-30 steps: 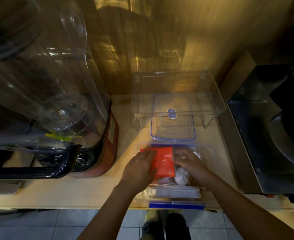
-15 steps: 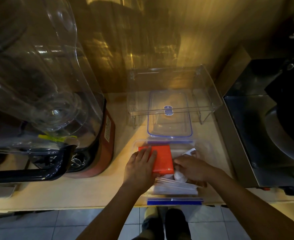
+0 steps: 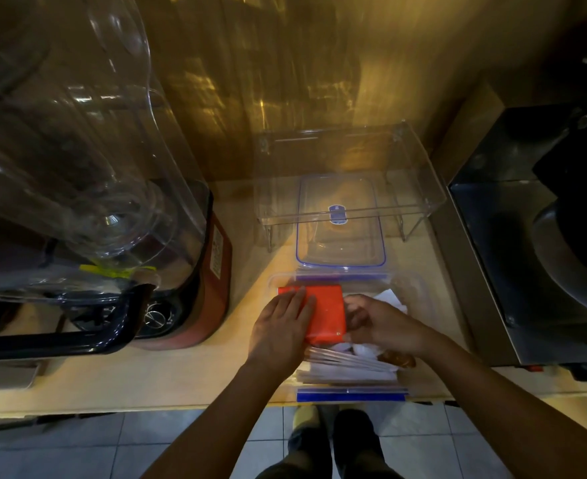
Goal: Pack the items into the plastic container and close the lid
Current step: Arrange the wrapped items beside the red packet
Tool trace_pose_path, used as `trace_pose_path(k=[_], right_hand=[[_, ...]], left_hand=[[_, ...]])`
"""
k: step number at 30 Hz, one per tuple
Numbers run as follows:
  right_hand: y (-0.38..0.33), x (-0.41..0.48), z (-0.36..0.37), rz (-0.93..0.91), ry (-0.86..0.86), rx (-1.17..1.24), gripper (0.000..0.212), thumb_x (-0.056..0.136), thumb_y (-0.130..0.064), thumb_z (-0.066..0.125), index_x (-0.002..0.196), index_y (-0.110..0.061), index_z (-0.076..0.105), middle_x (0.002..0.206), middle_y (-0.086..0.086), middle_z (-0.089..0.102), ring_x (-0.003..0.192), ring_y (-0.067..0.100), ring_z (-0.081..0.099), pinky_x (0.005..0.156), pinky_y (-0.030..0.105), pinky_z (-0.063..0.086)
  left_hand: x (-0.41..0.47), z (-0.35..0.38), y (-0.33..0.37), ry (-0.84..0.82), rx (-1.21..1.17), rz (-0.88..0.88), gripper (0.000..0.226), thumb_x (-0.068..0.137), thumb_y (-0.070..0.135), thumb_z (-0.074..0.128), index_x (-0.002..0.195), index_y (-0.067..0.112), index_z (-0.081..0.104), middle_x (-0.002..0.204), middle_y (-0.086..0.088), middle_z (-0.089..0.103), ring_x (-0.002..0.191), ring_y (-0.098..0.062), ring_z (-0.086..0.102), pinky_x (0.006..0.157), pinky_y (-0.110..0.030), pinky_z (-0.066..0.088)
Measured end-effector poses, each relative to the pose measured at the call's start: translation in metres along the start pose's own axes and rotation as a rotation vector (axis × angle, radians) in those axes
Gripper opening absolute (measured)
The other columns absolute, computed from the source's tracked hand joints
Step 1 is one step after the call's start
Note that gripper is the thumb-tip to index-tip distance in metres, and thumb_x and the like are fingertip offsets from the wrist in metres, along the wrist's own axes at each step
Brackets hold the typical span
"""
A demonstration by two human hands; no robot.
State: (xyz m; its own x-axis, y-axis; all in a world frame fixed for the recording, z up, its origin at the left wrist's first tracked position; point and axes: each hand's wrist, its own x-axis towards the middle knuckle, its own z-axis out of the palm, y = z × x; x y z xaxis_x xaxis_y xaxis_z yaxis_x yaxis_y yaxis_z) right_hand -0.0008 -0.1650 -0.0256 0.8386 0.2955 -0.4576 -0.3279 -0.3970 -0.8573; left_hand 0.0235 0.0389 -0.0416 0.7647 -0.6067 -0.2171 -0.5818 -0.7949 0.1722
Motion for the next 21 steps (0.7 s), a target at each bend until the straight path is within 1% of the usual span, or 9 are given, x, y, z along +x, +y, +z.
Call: trace_pose_path(k=[3, 5, 8, 10, 11, 14, 17, 19, 21], right_hand=[[0.004, 0.005, 0.005, 0.071, 0.054, -0.232, 0.052, 0.077, -0.02, 0.072, 0.124, -0.02, 0.049, 0.109, 0.002, 0.069, 0.097, 0.013, 0.065, 0.088, 0.034, 0.053], [0.007, 0.008, 0.008, 0.085, 0.077, -0.353, 0.051, 0.078, -0.028, 0.071, 0.123, -0.018, 0.05, 0.11, 0.003, 0.069, 0.099, 0.017, 0.064, 0.091, 0.039, 0.05], [0.012, 0.008, 0.008, 0.038, 0.08, -0.635, 0.037, 0.081, -0.045, 0.062, 0.103, -0.015, 0.059, 0.1, 0.003, 0.071, 0.093, 0.019, 0.063, 0.086, 0.033, 0.044], [0.015, 0.007, 0.005, 0.001, 0.045, -0.737, 0.04, 0.08, -0.055, 0.057, 0.088, -0.016, 0.061, 0.092, 0.0, 0.069, 0.088, 0.019, 0.06, 0.084, 0.033, 0.039], [0.017, 0.005, 0.003, -0.017, 0.021, -0.757, 0.04, 0.079, -0.057, 0.056, 0.086, -0.017, 0.06, 0.091, -0.003, 0.067, 0.089, 0.018, 0.059, 0.084, 0.034, 0.036], [0.018, 0.0, -0.001, -0.041, -0.022, -0.826, 0.029, 0.076, -0.047, 0.06, 0.095, -0.025, 0.061, 0.102, -0.009, 0.064, 0.104, 0.013, 0.053, 0.083, 0.032, 0.022], [0.019, -0.008, -0.01, -0.044, -0.044, -0.847, 0.034, 0.073, -0.036, 0.061, 0.107, -0.033, 0.061, 0.116, -0.014, 0.061, 0.115, 0.008, 0.045, 0.091, 0.036, 0.02], [0.02, -0.012, -0.015, -0.061, -0.09, -0.955, 0.034, 0.076, -0.025, 0.057, 0.109, -0.03, 0.062, 0.123, -0.013, 0.059, 0.119, 0.01, 0.045, 0.092, 0.036, 0.018], [0.02, -0.013, -0.016, -0.075, -0.111, -1.029, 0.027, 0.078, -0.018, 0.054, 0.102, -0.025, 0.065, 0.123, -0.01, 0.06, 0.119, 0.012, 0.046, 0.092, 0.035, 0.015]], left_hand=[[0.0, 0.0, 0.0, -0.001, 0.021, 0.008, 0.07, 0.093, 0.038, 0.044, 0.149, 0.018, 0.006, 0.16, -0.008, 0.009, 0.147, -0.024, 0.008, 0.118, -0.036, 0.004], [0.0, 0.0, 0.0, 0.0, 0.039, 0.018, 0.069, 0.093, 0.032, 0.044, 0.149, 0.018, 0.005, 0.16, -0.007, 0.009, 0.147, -0.024, 0.007, 0.118, -0.036, 0.005], [-0.001, 0.001, 0.0, -0.009, 0.048, 0.019, 0.071, 0.093, 0.029, 0.046, 0.149, 0.018, 0.003, 0.16, -0.006, 0.007, 0.147, -0.023, 0.005, 0.118, -0.037, 0.006], [-0.002, 0.002, 0.0, -0.01, 0.048, 0.015, 0.071, 0.093, 0.031, 0.046, 0.148, 0.018, 0.004, 0.16, -0.006, 0.007, 0.147, -0.023, 0.006, 0.118, -0.037, 0.006], [-0.002, 0.003, 0.0, -0.009, 0.047, 0.011, 0.072, 0.092, 0.032, 0.047, 0.148, 0.019, 0.004, 0.16, -0.006, 0.007, 0.147, -0.022, 0.006, 0.118, -0.038, 0.007], [-0.002, 0.004, -0.001, -0.003, 0.042, 0.002, 0.073, 0.091, 0.034, 0.048, 0.148, 0.02, 0.005, 0.16, -0.005, 0.009, 0.147, -0.022, 0.008, 0.117, -0.039, 0.01], [-0.002, 0.005, -0.001, -0.002, 0.036, 0.0, 0.074, 0.09, 0.036, 0.049, 0.148, 0.021, 0.005, 0.16, -0.004, 0.01, 0.147, -0.022, 0.009, 0.117, -0.039, 0.011], [-0.001, 0.005, -0.001, -0.002, 0.032, -0.002, 0.075, 0.09, 0.04, 0.048, 0.148, 0.021, 0.005, 0.16, -0.004, 0.01, 0.147, -0.021, 0.009, 0.117, -0.04, 0.011], [-0.001, 0.005, -0.001, 0.005, 0.037, 0.001, 0.074, 0.09, 0.044, 0.046, 0.148, 0.021, 0.006, 0.16, -0.004, 0.011, 0.147, -0.021, 0.01, 0.116, -0.039, 0.013]])
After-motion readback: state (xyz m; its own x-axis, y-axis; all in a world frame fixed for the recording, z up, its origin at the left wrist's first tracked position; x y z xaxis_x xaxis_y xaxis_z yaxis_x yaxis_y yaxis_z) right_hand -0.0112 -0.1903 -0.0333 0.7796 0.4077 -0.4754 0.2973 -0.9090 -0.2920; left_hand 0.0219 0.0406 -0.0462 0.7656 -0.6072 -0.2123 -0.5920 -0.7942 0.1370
